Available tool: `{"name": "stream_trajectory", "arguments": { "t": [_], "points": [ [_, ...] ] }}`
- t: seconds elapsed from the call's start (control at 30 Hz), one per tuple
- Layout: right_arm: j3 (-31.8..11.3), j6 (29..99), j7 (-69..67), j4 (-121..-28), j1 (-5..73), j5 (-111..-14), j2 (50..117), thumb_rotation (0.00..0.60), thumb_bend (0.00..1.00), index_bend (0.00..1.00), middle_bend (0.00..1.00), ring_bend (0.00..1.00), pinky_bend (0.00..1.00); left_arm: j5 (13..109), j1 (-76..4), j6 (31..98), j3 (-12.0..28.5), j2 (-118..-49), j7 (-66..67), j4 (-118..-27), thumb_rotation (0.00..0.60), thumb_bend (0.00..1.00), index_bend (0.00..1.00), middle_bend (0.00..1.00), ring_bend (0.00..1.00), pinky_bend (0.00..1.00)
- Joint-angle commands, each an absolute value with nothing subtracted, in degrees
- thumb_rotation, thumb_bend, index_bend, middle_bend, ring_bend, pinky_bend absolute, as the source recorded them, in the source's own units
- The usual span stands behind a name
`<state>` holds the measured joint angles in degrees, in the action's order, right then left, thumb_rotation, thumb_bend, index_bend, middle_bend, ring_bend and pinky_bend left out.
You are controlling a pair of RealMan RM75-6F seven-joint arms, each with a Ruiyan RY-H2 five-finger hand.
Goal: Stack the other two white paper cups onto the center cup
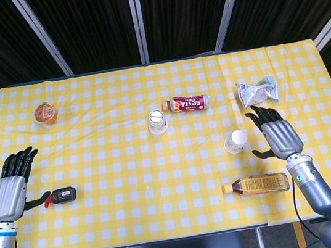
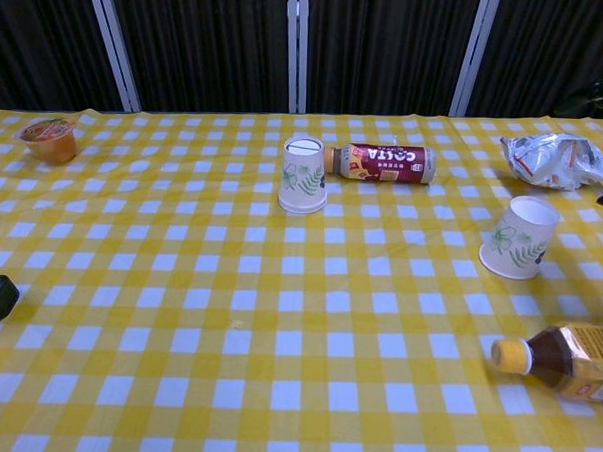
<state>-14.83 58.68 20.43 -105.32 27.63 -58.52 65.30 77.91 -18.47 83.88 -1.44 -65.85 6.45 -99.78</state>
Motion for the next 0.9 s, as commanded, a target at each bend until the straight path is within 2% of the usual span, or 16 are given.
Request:
{"name": "stream_trajectory", "arguments": {
  "t": [0.03,0.2,0.5,0.7,0.9],
  "points": [
    [-15.2,57.3,23.1,-104.8,30.2,-55.3,67.0,0.600,0.11,0.22,0.00,0.00,0.00,78.0,-18.2,83.7,-1.1,-65.8,6.4,-99.7,0.600,0.17,0.00,0.00,0.00,0.00],
    [-14.2,57.2,24.5,-104.1,31.6,-53.5,68.9,0.600,0.11,0.26,0.00,0.00,0.00,78.1,-17.9,83.0,-0.5,-65.8,6.2,-99.6,0.600,0.17,0.00,0.00,0.00,0.00],
    [-12.6,57.8,25.8,-100.6,33.8,-51.7,73.2,0.600,0.12,0.24,0.00,0.00,0.00,79.1,-17.1,82.1,0.4,-65.7,5.6,-99.9,0.600,0.17,0.00,0.00,0.00,0.00],
    [-12.1,57.3,25.3,-97.3,35.0,-50.9,75.4,0.600,0.20,0.23,0.00,0.00,0.00,79.6,-16.6,82.0,1.2,-65.5,4.4,-99.8,0.600,0.17,0.00,0.00,0.00,0.00],
    [-11.7,56.0,26.0,-95.3,36.2,-48.1,76.2,0.600,0.20,0.23,0.00,0.00,0.00,80.1,-16.1,81.9,1.8,-65.1,3.7,-100.0,0.600,0.17,0.00,0.00,0.00,0.00]
  ]
}}
